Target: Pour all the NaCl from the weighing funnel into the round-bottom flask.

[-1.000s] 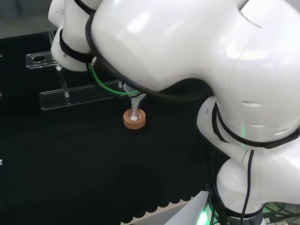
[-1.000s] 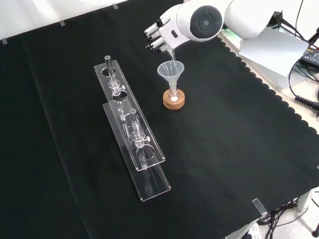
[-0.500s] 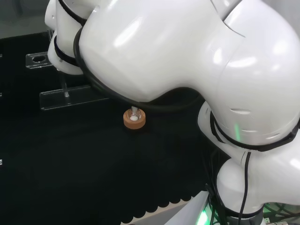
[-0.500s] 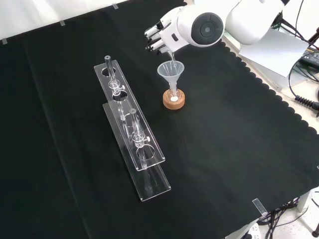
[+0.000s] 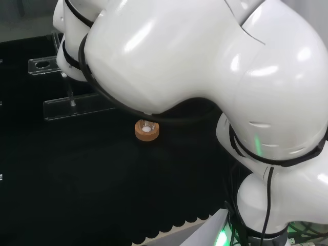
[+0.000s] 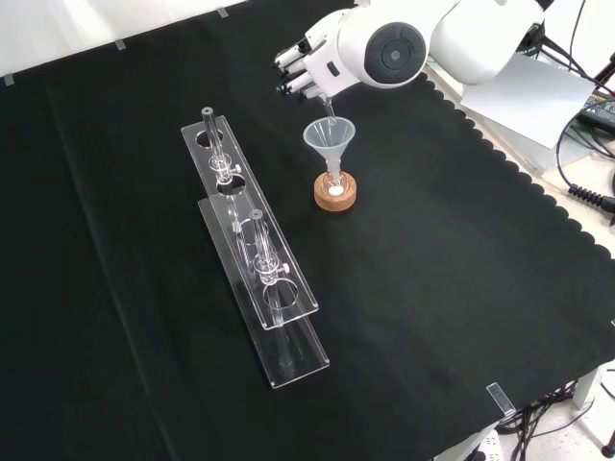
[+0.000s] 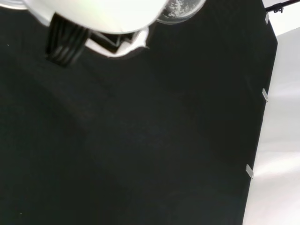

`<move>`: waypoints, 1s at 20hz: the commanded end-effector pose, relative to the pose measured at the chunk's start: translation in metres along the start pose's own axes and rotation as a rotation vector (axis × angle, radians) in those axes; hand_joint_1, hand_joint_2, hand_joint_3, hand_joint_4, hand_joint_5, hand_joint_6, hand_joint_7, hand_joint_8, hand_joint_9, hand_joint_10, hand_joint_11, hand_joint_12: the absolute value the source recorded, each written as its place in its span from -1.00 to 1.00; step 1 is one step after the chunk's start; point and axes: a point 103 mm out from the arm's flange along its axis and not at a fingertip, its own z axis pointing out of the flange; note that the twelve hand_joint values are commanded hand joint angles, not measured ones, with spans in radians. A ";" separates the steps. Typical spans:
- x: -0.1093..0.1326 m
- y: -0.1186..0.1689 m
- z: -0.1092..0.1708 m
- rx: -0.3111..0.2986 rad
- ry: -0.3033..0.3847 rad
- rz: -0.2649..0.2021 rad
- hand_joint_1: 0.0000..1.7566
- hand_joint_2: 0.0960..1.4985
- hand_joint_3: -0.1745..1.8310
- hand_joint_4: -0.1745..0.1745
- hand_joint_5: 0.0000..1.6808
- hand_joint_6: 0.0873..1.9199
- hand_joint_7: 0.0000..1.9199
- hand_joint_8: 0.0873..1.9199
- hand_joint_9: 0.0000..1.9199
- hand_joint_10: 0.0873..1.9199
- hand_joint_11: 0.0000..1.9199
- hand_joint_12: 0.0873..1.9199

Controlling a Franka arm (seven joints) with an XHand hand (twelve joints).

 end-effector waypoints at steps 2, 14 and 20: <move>-0.005 -0.001 0.001 -0.006 -0.046 0.002 0.28 -0.28 -0.05 1.00 0.49 -0.25 -0.45 -0.44 -0.04 -0.67 -0.34 0.18; 0.006 -0.002 -0.010 0.001 -0.067 0.014 0.28 -0.29 -0.04 1.00 0.48 -0.24 -0.45 -0.44 -0.04 -0.67 -0.35 0.18; 0.003 -0.001 -0.009 0.008 -0.080 0.018 0.28 -0.29 -0.04 1.00 0.48 -0.24 -0.46 -0.44 -0.04 -0.67 -0.35 0.18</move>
